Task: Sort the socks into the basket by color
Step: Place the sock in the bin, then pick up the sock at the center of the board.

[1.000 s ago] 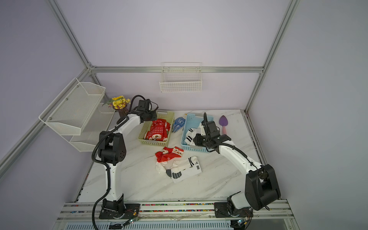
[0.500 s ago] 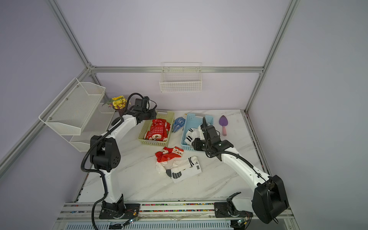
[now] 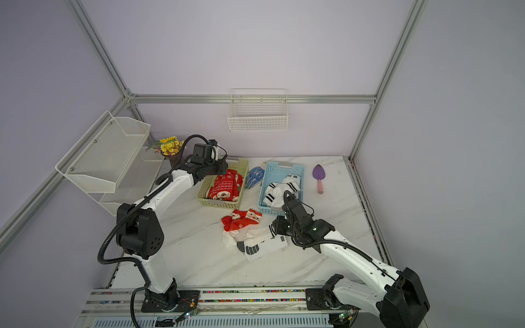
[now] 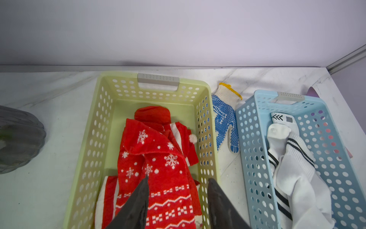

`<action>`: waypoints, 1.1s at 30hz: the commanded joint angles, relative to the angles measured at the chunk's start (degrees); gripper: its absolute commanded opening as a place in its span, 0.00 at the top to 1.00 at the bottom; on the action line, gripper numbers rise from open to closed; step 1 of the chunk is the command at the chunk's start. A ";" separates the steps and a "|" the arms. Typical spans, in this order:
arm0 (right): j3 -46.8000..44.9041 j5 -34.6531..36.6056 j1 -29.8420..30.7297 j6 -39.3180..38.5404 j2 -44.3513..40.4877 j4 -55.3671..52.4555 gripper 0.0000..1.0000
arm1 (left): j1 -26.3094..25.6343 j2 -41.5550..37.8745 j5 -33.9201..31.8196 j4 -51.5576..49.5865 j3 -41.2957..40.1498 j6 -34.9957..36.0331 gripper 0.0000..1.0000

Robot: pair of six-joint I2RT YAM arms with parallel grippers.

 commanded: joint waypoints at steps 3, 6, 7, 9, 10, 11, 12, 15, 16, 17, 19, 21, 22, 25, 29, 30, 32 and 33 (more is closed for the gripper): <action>-2.83 3.92 2.44 6.60 -0.46 0.94 0.66 | -1.65 -4.64 -0.99 1.49 -3.70 -0.28 0.52; -2.55 4.18 3.27 7.06 1.28 0.86 0.66 | -2.20 -6.12 -1.77 1.57 -5.23 -0.39 0.52; -2.52 4.09 3.53 7.22 1.88 0.96 0.66 | -2.40 -6.43 -1.96 1.59 -5.77 -0.46 0.52; -2.57 4.14 3.86 7.87 2.93 0.94 0.66 | -2.57 -7.01 -2.39 1.63 -6.48 -0.39 0.52; -2.80 4.16 4.00 8.14 3.47 2.73 0.66 | -2.69 -7.21 -2.56 1.66 -6.92 -0.46 0.52; -3.04 4.13 4.02 8.43 3.97 3.02 0.66 | -2.69 -7.41 -2.66 1.67 -7.28 -0.47 0.52; -3.28 4.16 4.10 8.91 4.31 3.49 0.66 | -2.68 -7.51 -2.67 1.79 -7.64 -0.55 0.52; -4.22 3.99 4.27 9.46 5.91 5.74 0.66 | -2.78 -7.99 -2.41 2.51 -8.77 -1.15 0.52; -4.09 4.19 4.26 9.43 6.69 5.77 0.66 | -2.86 -8.22 -2.32 2.72 -9.34 -1.39 0.52; -4.03 4.40 4.32 9.43 7.15 5.66 0.66 | -2.87 -8.31 -2.32 3.06 -9.71 -1.56 0.52; -4.00 4.88 4.37 9.59 7.92 5.66 0.65 | -2.95 -8.50 -2.25 3.55 -10.48 -1.63 0.52; -4.36 4.95 4.36 9.76 8.33 6.03 0.65 | -2.95 -8.39 -2.23 3.74 -10.68 -1.73 0.52; -4.56 5.10 4.35 9.78 8.63 6.06 0.65 | -2.96 -8.29 -2.23 3.83 -10.72 -1.70 0.52; -5.20 5.83 4.36 10.05 9.25 6.52 0.65 | -2.88 -8.13 -2.40 3.91 -10.71 -1.62 0.52; -5.21 6.13 4.35 10.04 10.65 7.46 0.65 | -3.04 -8.10 -2.14 4.22 -11.00 -1.97 0.52; -5.21 6.09 4.36 10.11 11.08 7.66 0.65 | -3.14 -8.16 -2.14 4.42 -11.12 -2.08 0.52; -5.45 6.27 4.32 10.06 11.82 8.21 0.65 | -3.14 -8.20 -2.23 4.51 -11.24 -2.19 0.52; -5.63 6.44 4.37 10.13 12.24 8.76 0.65 | -3.13 -8.24 -2.32 4.53 -11.30 -2.19 0.52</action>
